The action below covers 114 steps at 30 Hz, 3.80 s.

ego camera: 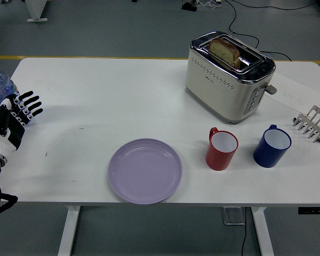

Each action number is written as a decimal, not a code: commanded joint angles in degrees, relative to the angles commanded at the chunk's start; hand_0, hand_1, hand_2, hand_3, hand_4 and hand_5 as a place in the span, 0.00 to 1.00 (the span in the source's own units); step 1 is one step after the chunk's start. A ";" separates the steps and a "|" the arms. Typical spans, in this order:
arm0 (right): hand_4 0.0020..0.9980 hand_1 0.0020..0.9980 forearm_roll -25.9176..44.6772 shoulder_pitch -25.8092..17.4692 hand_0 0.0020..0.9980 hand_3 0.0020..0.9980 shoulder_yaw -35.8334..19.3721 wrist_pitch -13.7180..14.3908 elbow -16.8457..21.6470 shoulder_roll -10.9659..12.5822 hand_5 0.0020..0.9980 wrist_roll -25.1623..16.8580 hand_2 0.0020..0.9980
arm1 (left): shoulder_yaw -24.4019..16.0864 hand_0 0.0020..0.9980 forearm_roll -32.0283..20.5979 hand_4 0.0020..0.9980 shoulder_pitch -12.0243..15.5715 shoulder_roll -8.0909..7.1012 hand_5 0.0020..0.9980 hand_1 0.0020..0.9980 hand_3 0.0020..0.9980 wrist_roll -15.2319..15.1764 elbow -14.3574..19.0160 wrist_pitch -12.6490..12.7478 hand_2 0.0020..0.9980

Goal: Push plate across desktop

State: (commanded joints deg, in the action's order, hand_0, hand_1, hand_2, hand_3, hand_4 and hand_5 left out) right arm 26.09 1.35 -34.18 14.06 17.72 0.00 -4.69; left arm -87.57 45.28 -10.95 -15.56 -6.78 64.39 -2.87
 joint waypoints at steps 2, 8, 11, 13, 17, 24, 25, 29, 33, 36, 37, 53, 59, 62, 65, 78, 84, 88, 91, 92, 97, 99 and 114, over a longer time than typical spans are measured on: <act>0.35 0.50 0.01 -0.01 0.59 0.60 -0.01 0.01 0.00 0.00 0.62 0.01 0.60 | -0.49 0.69 -1.26 0.45 0.31 -0.31 1.00 0.71 0.68 0.54 -0.04 -0.22 0.70; 0.35 0.50 0.54 0.01 0.59 0.60 0.14 0.17 0.10 0.00 0.62 -0.01 0.60 | -2.53 0.68 -5.17 0.45 1.21 -1.73 1.00 0.71 0.67 1.19 -1.24 -0.56 0.70; 0.35 0.50 0.47 -0.03 0.59 0.60 -0.02 0.29 0.14 0.00 0.62 0.04 0.60 | -3.31 0.68 -5.29 0.45 1.23 -2.00 1.00 0.71 0.67 1.28 -1.64 -0.69 0.70; 0.35 0.50 0.43 -0.12 0.59 0.60 -0.10 0.37 0.16 0.00 0.62 0.09 0.60 | -3.61 0.68 -5.08 0.46 1.30 -2.16 1.00 0.71 0.67 1.26 -1.79 -0.73 0.70; 0.35 0.50 0.46 -0.27 0.59 0.60 -0.20 0.50 0.20 0.00 0.62 0.14 0.60 | -3.98 0.68 -4.96 0.46 1.49 -2.27 1.00 0.71 0.67 1.13 -2.05 -0.63 0.70; 0.35 0.50 0.45 -0.54 0.58 0.60 -0.37 0.68 0.24 0.00 0.62 0.23 0.60 | -4.66 0.68 -4.92 0.47 2.21 -2.29 1.00 0.71 0.68 0.85 -2.27 -0.43 0.70; 0.35 0.50 0.43 -0.57 0.58 0.60 -0.40 0.70 0.24 0.00 0.62 0.24 0.60 | -4.74 0.68 -4.93 0.47 2.28 -2.29 1.00 0.71 0.68 0.79 -2.27 -0.42 0.70; 0.35 0.50 0.27 -0.62 0.58 0.60 -0.54 0.76 0.25 0.00 0.62 0.33 0.60 | -4.75 0.68 -4.80 0.47 2.34 -2.39 1.00 0.71 0.68 0.68 -2.25 -0.39 0.70; 0.35 0.50 0.16 -0.65 0.58 0.60 -0.60 0.76 0.24 0.00 0.62 0.35 0.60 | -4.74 0.68 -4.46 0.47 2.35 -2.45 1.00 0.71 0.68 0.63 -2.17 -0.35 0.70; 0.35 0.50 0.30 -0.63 0.58 0.60 -0.51 0.68 0.22 0.00 0.62 0.28 0.60 | -4.71 0.68 -4.27 0.47 2.30 -2.44 1.00 0.71 0.68 0.63 -2.22 -0.33 0.70; 0.35 0.50 0.39 -0.62 0.58 0.60 -0.46 0.65 0.21 0.00 0.62 0.24 0.60 | -4.73 0.68 -4.18 0.48 2.30 -2.43 1.00 0.71 0.68 0.62 -2.25 -0.33 0.70; 0.35 0.50 1.49 -0.35 0.58 0.60 0.39 0.15 0.02 0.00 0.62 -0.19 0.60 | -5.10 0.67 -7.02 0.48 2.08 -2.09 1.00 0.71 0.68 2.24 -2.41 0.41 0.70; 0.35 0.50 1.99 -0.26 0.58 0.60 0.77 0.05 0.01 0.00 0.62 -0.37 0.60 | -6.07 0.57 -19.69 0.48 2.26 -1.20 1.00 0.69 0.68 6.18 -0.83 -1.59 0.69; 0.35 0.50 2.03 -0.23 0.58 0.60 0.80 0.12 0.07 0.00 0.62 -0.37 0.60 | -5.93 0.54 -26.77 0.48 2.33 -0.71 1.00 0.67 0.68 8.28 -0.09 -3.29 0.68; 0.35 0.50 2.43 -0.18 0.58 0.60 1.13 0.03 0.08 0.00 0.62 -0.52 0.60 | -5.26 0.54 -34.21 0.48 2.46 -0.14 1.00 0.67 0.68 7.42 1.63 -0.66 0.68; 0.35 0.50 2.47 0.05 0.58 0.60 1.08 0.03 0.06 0.00 0.62 -0.43 0.60 | -5.47 0.54 -61.67 0.48 2.87 0.44 1.00 0.66 0.67 3.52 2.19 5.95 0.66; 0.35 0.50 2.47 0.16 0.59 0.60 1.08 0.02 0.04 0.00 0.62 -0.51 0.60 | -7.41 0.55 -52.67 0.48 3.46 0.03 1.00 0.66 0.67 4.06 2.96 6.02 0.65; 0.35 0.50 2.50 0.18 0.59 0.60 1.07 0.01 0.03 0.00 0.62 -0.54 0.60 | -8.19 0.56 -42.98 0.49 4.03 -0.58 1.00 0.67 0.67 4.34 4.13 4.60 0.65; 0.35 0.50 2.37 0.16 0.59 0.60 0.94 0.04 0.02 0.00 0.62 -0.52 0.60 | -7.67 0.56 -35.91 0.49 4.10 -0.91 1.00 0.67 0.67 3.65 4.16 3.70 0.65; 0.35 0.50 2.36 0.16 0.59 0.60 0.91 0.06 0.03 0.00 0.62 -0.52 0.60 | -7.57 0.58 -33.30 0.49 4.10 -0.95 1.00 0.67 0.66 3.55 4.13 3.51 0.66; 0.35 0.50 2.02 0.07 0.59 0.60 0.54 0.28 0.08 0.00 0.62 -0.37 0.60 | -7.34 0.59 -21.01 0.49 4.50 -0.51 1.00 0.67 0.66 4.41 4.30 1.62 0.66; 0.35 0.50 1.84 -0.02 0.59 0.60 0.35 0.38 0.11 0.00 0.62 -0.28 0.60 | -7.30 0.59 -16.54 0.49 4.77 -0.49 1.00 0.67 0.66 5.21 4.46 0.76 0.66; 0.35 0.50 0.69 -0.45 0.58 0.60 -0.52 0.79 0.21 0.00 0.62 0.10 0.60 | -7.29 0.62 9.66 0.49 5.78 0.19 1.00 0.68 0.66 5.28 4.59 0.74 0.66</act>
State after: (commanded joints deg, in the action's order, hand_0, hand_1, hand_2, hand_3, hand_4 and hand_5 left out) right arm 26.78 0.91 -34.69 14.85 17.94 0.00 -4.59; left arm -94.86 54.94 -5.17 -15.37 -1.50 68.98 -2.13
